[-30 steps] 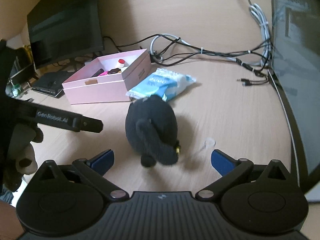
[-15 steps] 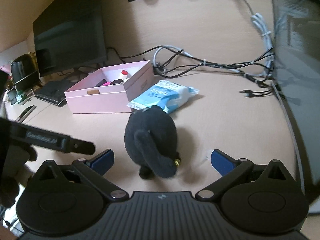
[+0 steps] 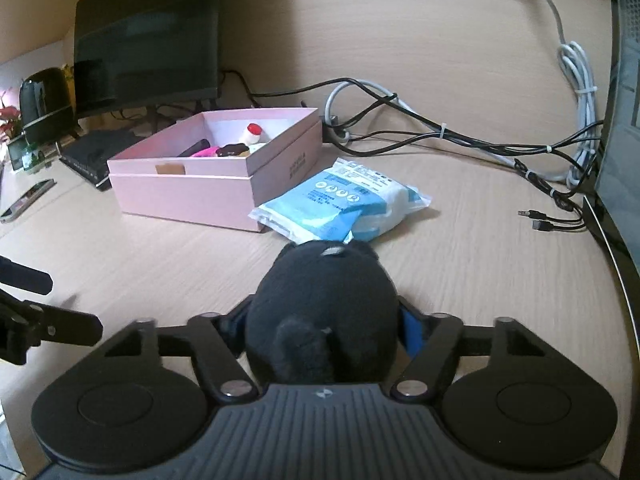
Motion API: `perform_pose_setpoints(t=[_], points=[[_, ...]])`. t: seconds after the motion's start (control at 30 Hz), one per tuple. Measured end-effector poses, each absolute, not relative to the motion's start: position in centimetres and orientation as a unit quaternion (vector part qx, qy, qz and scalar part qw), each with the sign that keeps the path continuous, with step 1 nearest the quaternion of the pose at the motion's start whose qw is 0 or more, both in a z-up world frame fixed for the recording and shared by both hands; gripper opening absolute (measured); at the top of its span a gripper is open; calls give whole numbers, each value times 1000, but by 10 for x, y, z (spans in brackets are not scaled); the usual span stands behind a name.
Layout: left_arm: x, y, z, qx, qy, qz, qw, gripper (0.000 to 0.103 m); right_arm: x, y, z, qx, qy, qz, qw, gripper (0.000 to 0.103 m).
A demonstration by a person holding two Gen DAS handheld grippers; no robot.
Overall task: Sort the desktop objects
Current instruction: 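Grasp the black plush toy with the right gripper and lift it, then grasp the blue packet with the left gripper while the right gripper holds the plush toy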
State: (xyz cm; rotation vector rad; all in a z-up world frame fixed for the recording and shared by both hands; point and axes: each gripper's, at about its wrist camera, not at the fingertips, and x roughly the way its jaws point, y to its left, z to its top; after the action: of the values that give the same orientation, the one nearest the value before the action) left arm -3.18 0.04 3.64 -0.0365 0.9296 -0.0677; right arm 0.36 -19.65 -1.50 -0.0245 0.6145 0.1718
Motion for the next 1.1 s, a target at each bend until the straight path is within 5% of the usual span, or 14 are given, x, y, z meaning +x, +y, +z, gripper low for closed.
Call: perform_pose_setpoints(t=[0.67, 1.1], points=[[-18, -52, 37, 29, 430, -126, 893, 103, -48, -228, -11, 12, 299, -13, 954, 68], [11, -119, 55, 116, 334, -192, 916, 103, -67, -252, -12, 51, 284, -105, 952, 68]])
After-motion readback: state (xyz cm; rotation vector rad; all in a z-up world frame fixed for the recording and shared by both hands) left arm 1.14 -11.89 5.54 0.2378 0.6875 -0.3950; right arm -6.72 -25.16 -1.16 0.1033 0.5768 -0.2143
